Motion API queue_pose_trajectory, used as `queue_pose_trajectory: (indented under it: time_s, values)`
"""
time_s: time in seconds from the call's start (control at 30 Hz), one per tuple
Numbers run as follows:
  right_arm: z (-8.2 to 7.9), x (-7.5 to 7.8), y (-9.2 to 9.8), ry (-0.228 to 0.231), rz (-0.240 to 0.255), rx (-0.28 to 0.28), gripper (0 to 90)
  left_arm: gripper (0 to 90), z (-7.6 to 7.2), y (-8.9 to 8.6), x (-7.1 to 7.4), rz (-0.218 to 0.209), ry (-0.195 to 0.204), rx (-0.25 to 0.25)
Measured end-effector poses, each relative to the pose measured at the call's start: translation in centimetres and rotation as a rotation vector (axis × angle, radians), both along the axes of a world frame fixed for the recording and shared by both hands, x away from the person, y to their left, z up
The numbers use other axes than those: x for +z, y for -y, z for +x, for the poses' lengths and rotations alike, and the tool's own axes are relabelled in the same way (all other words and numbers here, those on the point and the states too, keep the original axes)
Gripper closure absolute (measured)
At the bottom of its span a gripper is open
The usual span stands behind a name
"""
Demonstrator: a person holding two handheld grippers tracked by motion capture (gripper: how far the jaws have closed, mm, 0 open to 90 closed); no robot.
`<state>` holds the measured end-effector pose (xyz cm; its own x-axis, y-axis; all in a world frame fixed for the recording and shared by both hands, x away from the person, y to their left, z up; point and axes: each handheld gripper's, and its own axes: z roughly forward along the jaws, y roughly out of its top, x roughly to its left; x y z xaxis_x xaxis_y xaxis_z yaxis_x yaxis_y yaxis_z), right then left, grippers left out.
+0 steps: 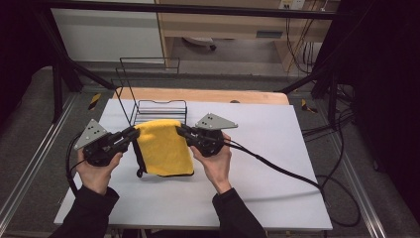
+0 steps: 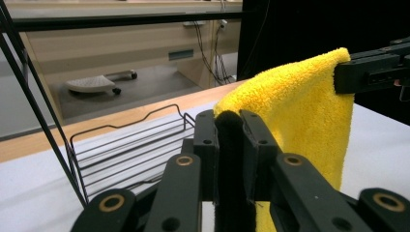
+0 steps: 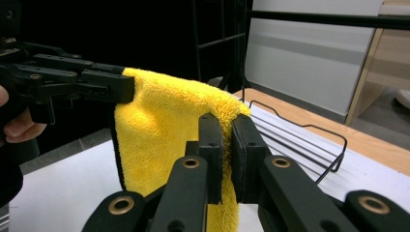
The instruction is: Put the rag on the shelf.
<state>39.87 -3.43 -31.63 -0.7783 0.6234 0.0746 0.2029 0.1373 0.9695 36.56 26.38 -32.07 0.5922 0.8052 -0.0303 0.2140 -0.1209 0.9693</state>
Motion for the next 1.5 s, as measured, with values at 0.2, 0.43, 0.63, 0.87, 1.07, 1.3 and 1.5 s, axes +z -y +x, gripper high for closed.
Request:
queue_pose_trajectory:
  time_s: [0.2, 0.43, 0.63, 0.87, 1.07, 1.3, 1.5]
  values:
    - [-0.2, 1.0, 0.0, 0.026, 0.01, -0.003, 84.5, 78.3, 0.0, -0.1, 0.9, -0.02, 0.024, -0.001]
    - [-0.2, 2.1, -0.2, 0.063, 0.025, -0.01, 84.5, 78.3, 0.1, -0.4, 2.1, -0.04, 0.051, 0.003]
    - [-0.1, 3.0, -0.5, 0.087, 0.037, -0.02, 84.5, 78.4, 0.4, -0.6, 3.0, -0.056, 0.073, 0.013]
    - [0.3, 4.2, -1.0, 0.124, 0.048, -0.03, 84.5, 78.4, 1.0, -1.1, 4.3, -0.076, 0.102, 0.033]
    - [0.7, 5.0, -1.4, 0.141, 0.058, -0.038, 84.6, 78.4, 1.6, -1.3, 5.1, -0.101, 0.112, 0.038]
    - [1.4, 5.9, -1.8, 0.164, 0.073, -0.049, 84.7, 78.4, 2.2, -1.5, 6.0, -0.123, 0.135, 0.052]
    - [2.0, 6.7, -2.0, 0.179, 0.09, -0.057, 84.7, 78.5, 2.8, -1.6, 6.8, -0.137, 0.149, 0.058]
